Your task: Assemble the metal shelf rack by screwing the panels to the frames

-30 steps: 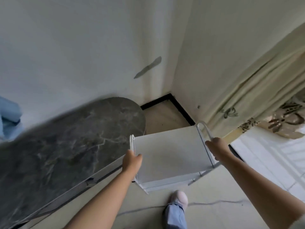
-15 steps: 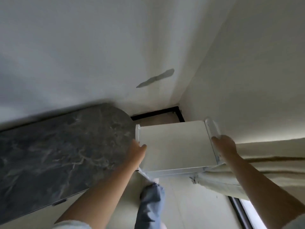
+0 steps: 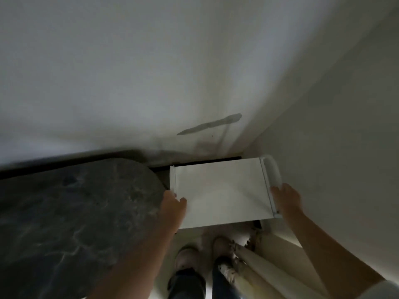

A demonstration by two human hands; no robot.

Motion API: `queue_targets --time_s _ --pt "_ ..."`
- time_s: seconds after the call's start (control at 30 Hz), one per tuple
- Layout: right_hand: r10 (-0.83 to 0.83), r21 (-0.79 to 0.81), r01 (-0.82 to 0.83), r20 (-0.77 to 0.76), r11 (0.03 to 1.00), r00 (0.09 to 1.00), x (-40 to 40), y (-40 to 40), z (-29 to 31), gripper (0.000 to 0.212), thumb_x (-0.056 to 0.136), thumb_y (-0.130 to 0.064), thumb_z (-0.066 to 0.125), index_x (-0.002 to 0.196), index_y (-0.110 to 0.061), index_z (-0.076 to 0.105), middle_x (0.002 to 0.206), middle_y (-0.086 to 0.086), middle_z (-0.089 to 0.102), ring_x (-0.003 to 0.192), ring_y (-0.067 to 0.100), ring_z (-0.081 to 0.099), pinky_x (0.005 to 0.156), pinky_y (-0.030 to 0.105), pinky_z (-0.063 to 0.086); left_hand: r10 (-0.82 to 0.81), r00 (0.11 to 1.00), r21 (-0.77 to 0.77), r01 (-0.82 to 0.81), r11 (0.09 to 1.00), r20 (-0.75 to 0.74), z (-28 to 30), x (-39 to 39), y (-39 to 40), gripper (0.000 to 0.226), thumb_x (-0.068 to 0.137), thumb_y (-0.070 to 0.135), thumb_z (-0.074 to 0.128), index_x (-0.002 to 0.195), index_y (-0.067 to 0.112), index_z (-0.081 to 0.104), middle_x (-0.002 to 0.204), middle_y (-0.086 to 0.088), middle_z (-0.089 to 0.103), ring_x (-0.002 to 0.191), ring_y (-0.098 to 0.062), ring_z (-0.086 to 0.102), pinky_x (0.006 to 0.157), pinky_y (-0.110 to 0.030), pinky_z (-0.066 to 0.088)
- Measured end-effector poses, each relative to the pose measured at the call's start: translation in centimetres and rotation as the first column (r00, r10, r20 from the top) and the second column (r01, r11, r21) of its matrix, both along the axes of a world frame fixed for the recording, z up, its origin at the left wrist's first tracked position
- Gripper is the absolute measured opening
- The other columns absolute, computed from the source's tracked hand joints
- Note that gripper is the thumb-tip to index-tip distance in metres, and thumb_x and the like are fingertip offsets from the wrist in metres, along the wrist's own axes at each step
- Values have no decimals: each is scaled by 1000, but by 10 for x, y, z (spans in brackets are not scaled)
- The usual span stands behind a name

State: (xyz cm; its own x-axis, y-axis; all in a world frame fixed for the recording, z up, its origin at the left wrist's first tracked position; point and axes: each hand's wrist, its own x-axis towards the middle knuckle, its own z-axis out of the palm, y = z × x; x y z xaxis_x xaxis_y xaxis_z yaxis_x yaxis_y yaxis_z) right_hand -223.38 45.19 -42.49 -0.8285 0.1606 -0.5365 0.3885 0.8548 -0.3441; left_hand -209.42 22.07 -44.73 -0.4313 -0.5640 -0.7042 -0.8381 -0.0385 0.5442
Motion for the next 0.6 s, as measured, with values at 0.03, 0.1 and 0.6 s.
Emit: queue_targets --time_s 0.03,0.1,0.6 --pt "13 -15 -13 -11 1000 1000 -7 -4 -2 39 90 -28 44 108 6 53 99 22 56 93 32 55 73 31 37 21 1000 -5 -21 1000 2 -2 -5 0 27 90 9 48 116 4 41 97 -8 45 81 -17 47 67 -26 37" --pt "11 -76 -13 -33 997 999 -21 -7 -11 29 89 -26 44 97 1 53 90 17 53 84 26 50 71 30 35 58 998 -17 -58 998 1 -7 -12 0 19 91 7 47 109 4 42 91 -6 43 72 -12 43 57 -25 32" --pt "40 -153 -28 80 988 996 -31 8 -23 14 93 -13 41 91 -2 49 84 13 50 78 24 47 69 29 34 -34 984 -143 60 988 174 10 -21 23 24 98 12 38 117 -1 36 115 -23 52 100 -33 53 79 -32 41"
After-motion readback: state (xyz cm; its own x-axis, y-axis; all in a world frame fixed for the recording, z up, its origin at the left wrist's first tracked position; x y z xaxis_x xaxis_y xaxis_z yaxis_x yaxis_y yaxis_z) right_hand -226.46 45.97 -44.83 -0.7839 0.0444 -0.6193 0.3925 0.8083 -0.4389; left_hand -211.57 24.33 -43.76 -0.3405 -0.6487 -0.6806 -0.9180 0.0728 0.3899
